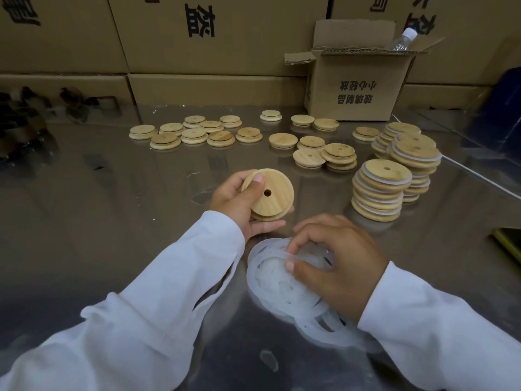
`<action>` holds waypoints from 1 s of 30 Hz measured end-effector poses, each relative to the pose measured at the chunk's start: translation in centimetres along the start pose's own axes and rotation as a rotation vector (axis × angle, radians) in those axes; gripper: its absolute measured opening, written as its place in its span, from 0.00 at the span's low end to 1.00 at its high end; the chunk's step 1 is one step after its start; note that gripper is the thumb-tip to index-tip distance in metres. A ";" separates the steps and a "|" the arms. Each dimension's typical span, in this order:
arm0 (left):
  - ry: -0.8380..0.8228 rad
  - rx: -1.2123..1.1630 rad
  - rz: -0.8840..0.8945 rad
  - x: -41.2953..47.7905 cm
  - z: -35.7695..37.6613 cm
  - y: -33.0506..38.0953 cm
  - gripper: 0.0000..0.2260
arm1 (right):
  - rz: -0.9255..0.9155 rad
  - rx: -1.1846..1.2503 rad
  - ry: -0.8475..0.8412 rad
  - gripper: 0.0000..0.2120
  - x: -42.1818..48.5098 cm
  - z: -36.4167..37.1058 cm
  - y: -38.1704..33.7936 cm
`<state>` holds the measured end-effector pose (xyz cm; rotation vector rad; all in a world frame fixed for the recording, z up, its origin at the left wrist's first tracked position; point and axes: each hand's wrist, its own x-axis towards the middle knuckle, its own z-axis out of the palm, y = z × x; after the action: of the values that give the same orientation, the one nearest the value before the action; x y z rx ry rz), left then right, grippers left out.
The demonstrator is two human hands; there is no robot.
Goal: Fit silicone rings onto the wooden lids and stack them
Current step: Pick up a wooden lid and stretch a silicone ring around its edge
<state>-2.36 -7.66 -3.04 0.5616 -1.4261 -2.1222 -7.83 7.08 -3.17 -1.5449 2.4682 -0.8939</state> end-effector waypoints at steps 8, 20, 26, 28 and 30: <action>-0.201 -0.112 -0.106 -0.8 0.6 0.6 0.12 | 0.027 0.740 0.284 0.06 0.4 -1.6 0.0; -0.436 0.085 -0.098 -1.7 1.1 -0.1 0.16 | 0.277 0.930 0.435 0.06 1.3 -2.2 0.7; -0.413 0.063 -0.056 -1.6 1.0 -0.3 0.15 | 0.217 0.838 0.465 0.07 1.3 -2.1 0.6; -0.399 0.061 -0.047 -1.7 1.1 -0.3 0.15 | 0.223 0.834 0.465 0.07 1.3 -2.1 0.7; -0.370 0.056 -0.044 -1.7 1.1 -0.4 0.16 | 0.224 0.830 0.470 0.07 1.3 -2.0 0.7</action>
<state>-1.81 -5.67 -2.92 0.2263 -1.6863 -2.3134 -9.84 7.04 -1.59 -0.8151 1.9669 -2.0492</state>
